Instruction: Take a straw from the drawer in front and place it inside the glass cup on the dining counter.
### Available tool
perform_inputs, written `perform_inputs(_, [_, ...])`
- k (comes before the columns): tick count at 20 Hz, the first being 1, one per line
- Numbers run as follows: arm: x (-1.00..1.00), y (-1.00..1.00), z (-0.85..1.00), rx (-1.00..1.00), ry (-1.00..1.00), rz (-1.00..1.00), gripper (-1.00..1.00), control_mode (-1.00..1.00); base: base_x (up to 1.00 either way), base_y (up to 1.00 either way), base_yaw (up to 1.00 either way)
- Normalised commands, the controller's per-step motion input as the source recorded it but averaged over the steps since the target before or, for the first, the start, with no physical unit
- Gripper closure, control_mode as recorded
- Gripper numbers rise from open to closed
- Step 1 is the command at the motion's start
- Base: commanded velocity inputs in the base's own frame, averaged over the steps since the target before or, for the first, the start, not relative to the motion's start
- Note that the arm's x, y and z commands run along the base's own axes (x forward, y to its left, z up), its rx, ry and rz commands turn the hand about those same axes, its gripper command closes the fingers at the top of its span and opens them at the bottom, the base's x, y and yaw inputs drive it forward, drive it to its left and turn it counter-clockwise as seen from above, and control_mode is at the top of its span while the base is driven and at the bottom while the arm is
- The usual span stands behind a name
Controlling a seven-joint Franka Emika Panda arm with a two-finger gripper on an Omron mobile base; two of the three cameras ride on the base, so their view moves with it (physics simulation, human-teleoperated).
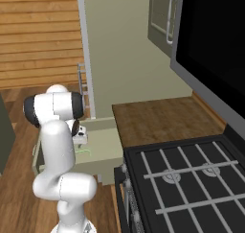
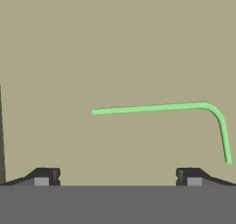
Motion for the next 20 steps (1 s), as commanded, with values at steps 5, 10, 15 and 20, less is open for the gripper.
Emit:
perform_inputs(5, [0.00,-0.68,0.00,-0.01,0.00,0.24,-1.00,-1.00,0.00,0.00,0.00])
perform_inputs(10, [0.07,-0.33,0.00,-0.01,0.00,0.24,-1.00,-1.00,0.00,0.00,0.00])
perform_inputs(15, [0.07,-0.02,-0.13,-0.03,0.00,0.16,-1.00,-1.00,0.00,0.00,0.00])
perform_inputs(20, [0.03,0.00,-0.29,-0.05,-0.01,0.12,-1.00,-1.00,0.00,0.00,0.00])
